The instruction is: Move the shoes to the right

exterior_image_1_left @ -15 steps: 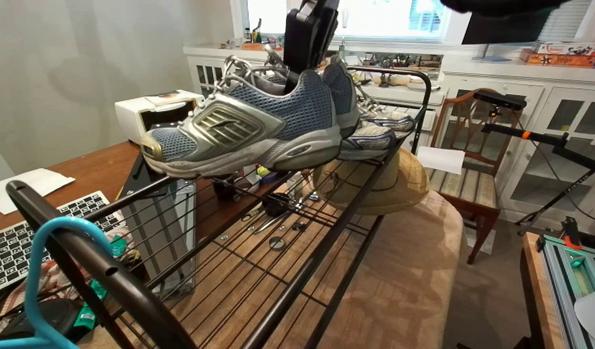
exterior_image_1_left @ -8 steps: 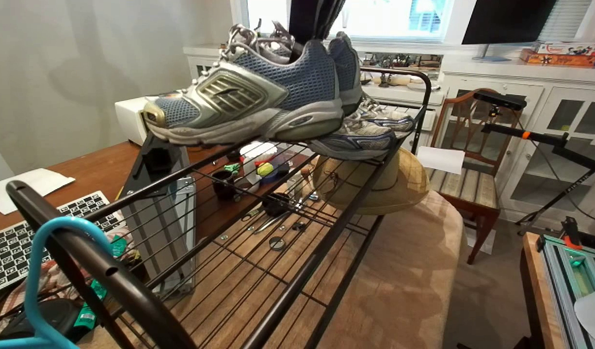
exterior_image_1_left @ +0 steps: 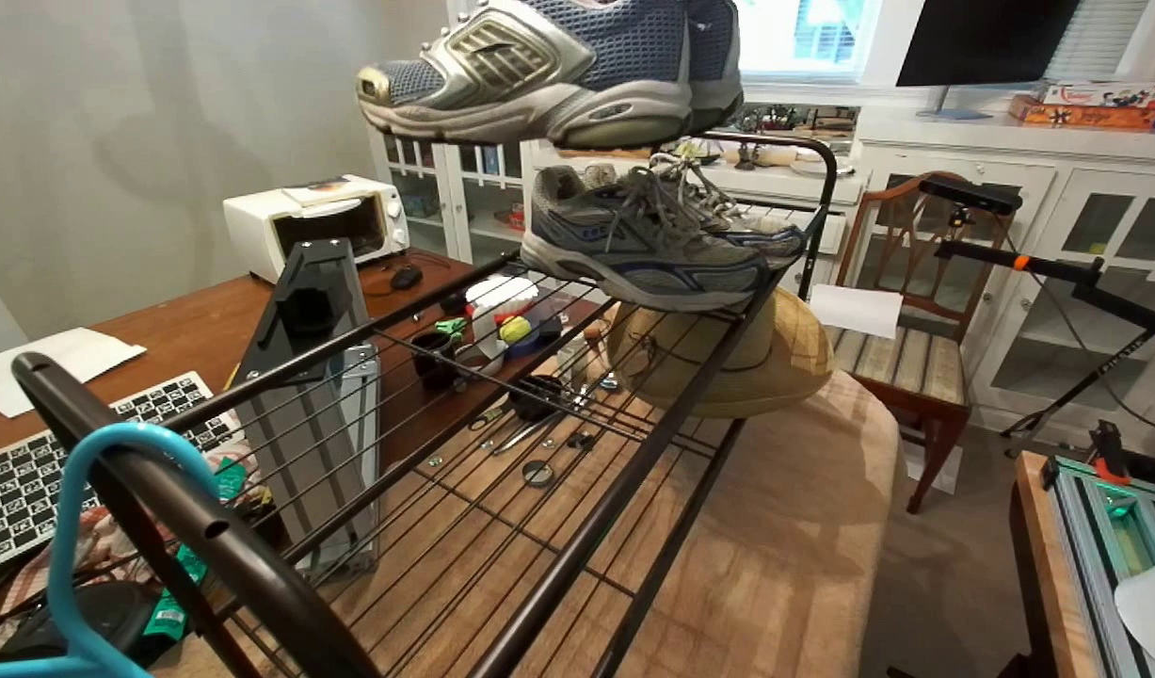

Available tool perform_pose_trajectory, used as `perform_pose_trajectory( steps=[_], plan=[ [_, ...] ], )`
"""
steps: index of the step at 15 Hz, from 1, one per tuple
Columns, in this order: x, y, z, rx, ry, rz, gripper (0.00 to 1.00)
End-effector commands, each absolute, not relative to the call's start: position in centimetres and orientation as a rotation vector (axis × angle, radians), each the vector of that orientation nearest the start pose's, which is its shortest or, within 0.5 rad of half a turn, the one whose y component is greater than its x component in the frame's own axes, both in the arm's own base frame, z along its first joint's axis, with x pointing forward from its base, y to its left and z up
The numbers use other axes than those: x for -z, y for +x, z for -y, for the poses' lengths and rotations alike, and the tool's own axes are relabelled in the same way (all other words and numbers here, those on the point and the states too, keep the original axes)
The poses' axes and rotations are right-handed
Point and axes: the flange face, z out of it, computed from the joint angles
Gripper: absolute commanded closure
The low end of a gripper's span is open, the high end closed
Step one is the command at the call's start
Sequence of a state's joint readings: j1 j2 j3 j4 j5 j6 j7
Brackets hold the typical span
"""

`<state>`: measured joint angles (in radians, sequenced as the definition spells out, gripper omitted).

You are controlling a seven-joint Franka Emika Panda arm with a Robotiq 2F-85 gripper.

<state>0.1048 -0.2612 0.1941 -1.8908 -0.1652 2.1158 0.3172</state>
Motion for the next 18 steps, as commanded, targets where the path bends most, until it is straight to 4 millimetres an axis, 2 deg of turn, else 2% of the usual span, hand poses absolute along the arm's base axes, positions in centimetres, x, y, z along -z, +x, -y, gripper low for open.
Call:
perform_pose_trajectory(
  steps=[1, 5, 6, 7, 11, 16, 17, 18],
  plan=[
    [-68.0, 47.2, -13.4, 0.909, -3.100, -0.107, 0.96],
    [-68.1, 46.4, -10.9, 0.922, -3.093, -0.248, 0.96],
    [-67.4, 47.7, -11.7, 0.869, -3.098, -0.178, 0.96],
    [-67.3, 47.6, -11.4, 0.866, -3.101, -0.190, 0.83],
    [-66.5, 48.1, -11.7, 0.841, -3.109, -0.181, 0.83],
    [-66.4, 48.1, -11.7, 0.839, -3.110, -0.180, 0.83],
    [-66.5, 48.3, -11.6, 0.854, -3.107, -0.195, 0.96],
    [-66.4, 48.9, -11.0, 0.854, -3.105, -0.225, 0.96]
  ],
)
